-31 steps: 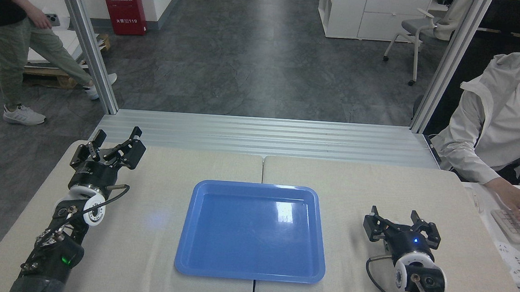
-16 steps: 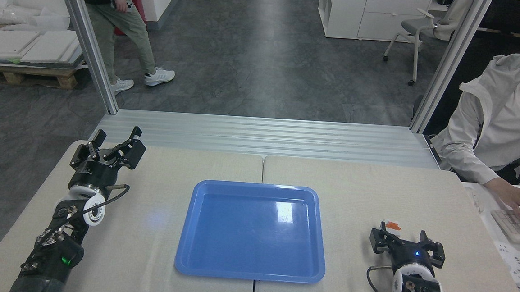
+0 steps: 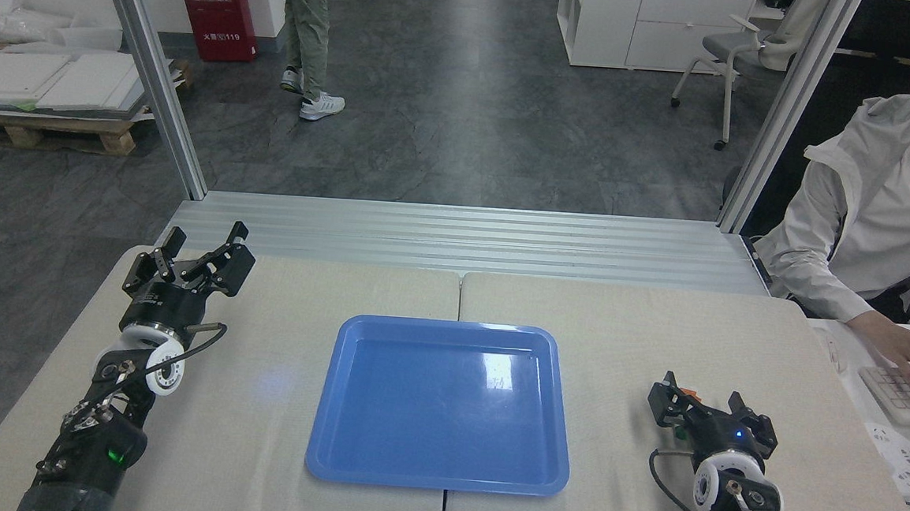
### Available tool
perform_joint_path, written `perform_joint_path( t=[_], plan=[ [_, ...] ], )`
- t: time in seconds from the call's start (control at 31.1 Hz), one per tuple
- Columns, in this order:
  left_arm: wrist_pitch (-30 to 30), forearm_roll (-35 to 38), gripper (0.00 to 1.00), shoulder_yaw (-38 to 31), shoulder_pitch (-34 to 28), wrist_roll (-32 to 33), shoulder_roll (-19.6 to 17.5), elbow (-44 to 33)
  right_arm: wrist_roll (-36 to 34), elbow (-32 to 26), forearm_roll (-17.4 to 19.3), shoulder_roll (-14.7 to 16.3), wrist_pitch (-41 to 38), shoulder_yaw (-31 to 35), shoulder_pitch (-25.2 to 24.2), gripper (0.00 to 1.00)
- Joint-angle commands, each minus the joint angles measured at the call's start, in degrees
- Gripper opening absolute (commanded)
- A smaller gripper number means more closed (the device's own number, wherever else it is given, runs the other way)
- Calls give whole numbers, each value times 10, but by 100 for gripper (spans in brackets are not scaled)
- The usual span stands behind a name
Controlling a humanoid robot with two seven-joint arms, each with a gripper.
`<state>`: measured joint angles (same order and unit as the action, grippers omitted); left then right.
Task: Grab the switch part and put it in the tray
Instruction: 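Lift the held switch part and carry it toward the blue tray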
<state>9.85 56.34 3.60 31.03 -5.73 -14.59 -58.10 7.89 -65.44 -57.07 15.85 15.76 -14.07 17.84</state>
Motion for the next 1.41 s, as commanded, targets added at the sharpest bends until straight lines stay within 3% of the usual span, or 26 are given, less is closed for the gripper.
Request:
perform_joint_path(
  t=[0.0,0.19,0.29,0.35,0.42,0.51,0.64,0.8,0.9,1.09,1.22,1.38],
  plan=[
    [0,0,100,0,0,0,0,0,-2,9,8,-2,-9,-17,3,97],
    [0,0,100,0,0,0,0,0,-2,25,8,-2,-9,-42,5,93],
    [0,0,100,0,0,0,0,0,-2,27,-3,2,-4,-76,7,70],
    [0,0,100,0,0,0,0,0,-2,28,-13,3,6,-83,7,68],
    [0,0,100,0,0,0,0,0,-2,28,-16,4,19,-90,6,58],
    [0,0,100,0,0,0,0,0,-2,28,-17,4,20,-92,6,52],
    [0,0,100,0,0,0,0,0,0,28,-17,5,20,-92,7,51],
    [0,0,100,0,0,0,0,0,-1,27,-25,5,22,-90,8,36],
    [0,0,100,0,0,0,0,0,-4,20,-23,4,21,-80,10,32],
    [0,0,100,0,0,0,0,0,-33,-77,-17,-7,-28,-43,20,32],
    [0,0,100,0,0,0,0,0,-14,-129,-25,-37,-57,-54,31,32],
    [0,0,100,0,0,0,0,0,51,-143,-103,-118,-53,-143,57,32]
  ],
)
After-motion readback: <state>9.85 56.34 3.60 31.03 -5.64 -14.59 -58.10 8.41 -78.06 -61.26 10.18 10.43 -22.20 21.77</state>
